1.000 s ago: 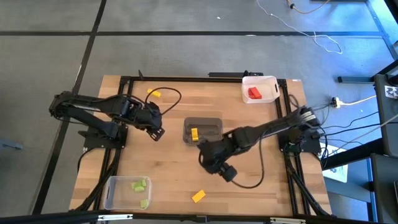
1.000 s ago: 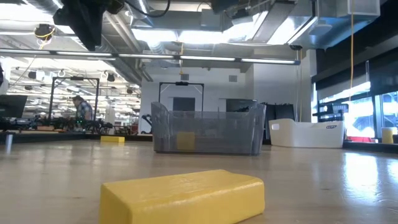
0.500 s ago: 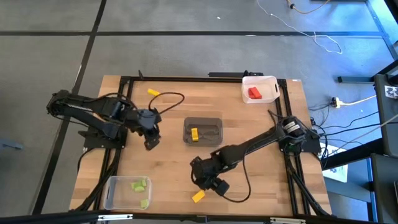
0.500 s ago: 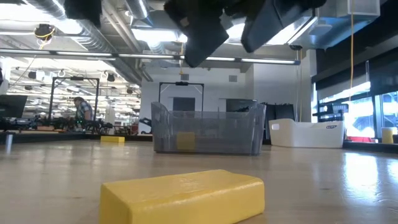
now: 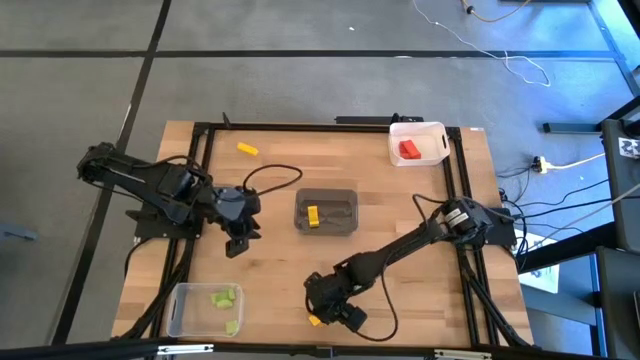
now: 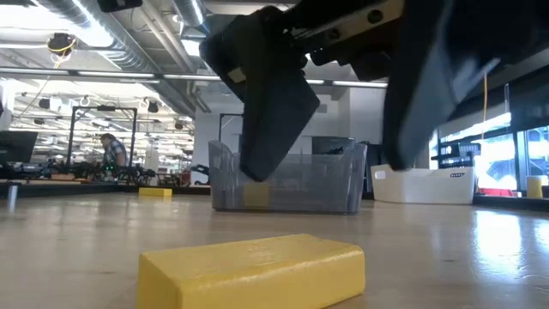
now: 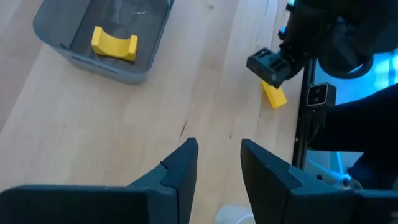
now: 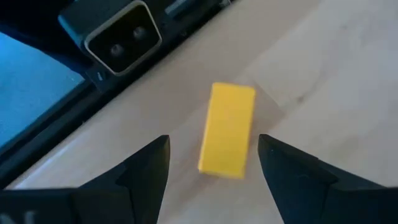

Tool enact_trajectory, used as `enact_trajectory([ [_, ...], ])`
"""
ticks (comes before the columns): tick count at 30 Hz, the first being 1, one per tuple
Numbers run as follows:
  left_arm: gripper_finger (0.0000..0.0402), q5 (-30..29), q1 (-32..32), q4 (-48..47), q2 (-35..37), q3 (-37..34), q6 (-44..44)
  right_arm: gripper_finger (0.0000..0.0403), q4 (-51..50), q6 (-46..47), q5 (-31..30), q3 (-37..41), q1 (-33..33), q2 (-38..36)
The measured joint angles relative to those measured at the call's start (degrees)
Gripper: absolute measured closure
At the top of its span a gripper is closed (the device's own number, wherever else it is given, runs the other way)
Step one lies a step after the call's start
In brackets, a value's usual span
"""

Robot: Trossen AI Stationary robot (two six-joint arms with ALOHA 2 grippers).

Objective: Sort & place blocks by color
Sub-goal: Put the bottom yellow block into the black bin

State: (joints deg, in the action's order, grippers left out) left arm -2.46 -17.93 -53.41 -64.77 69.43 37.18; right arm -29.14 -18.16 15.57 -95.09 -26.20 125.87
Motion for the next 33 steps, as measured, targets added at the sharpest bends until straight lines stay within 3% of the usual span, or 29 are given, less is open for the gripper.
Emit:
enact_trajectory([
  [20, 0.0287, 0.0, -1.3, 0.6, 0.0, 0.0, -0.1, 0.0161, 6.2, -0.6, -2.4, -0.2, -0.3, 6.3],
  [23, 0.0287, 0.0, -1.3, 0.6, 0.0, 0.0, -0.2, 0.0186, 7.0, -0.5, -3.5, -0.2, -0.3, 6.4],
  [29, 0.0287, 0.0, -1.3, 0.7, 0.0, 0.0, 0.0, 0.0278, 10.1, 0.1, -3.9, 0.0, -0.3, 6.5],
  [33, 0.0287, 0.0, -1.3, 0.9, 0.0, 0.0, 0.1, 0.0277, 10.4, 2.9, -3.8, 0.0, 0.0, 6.5],
])
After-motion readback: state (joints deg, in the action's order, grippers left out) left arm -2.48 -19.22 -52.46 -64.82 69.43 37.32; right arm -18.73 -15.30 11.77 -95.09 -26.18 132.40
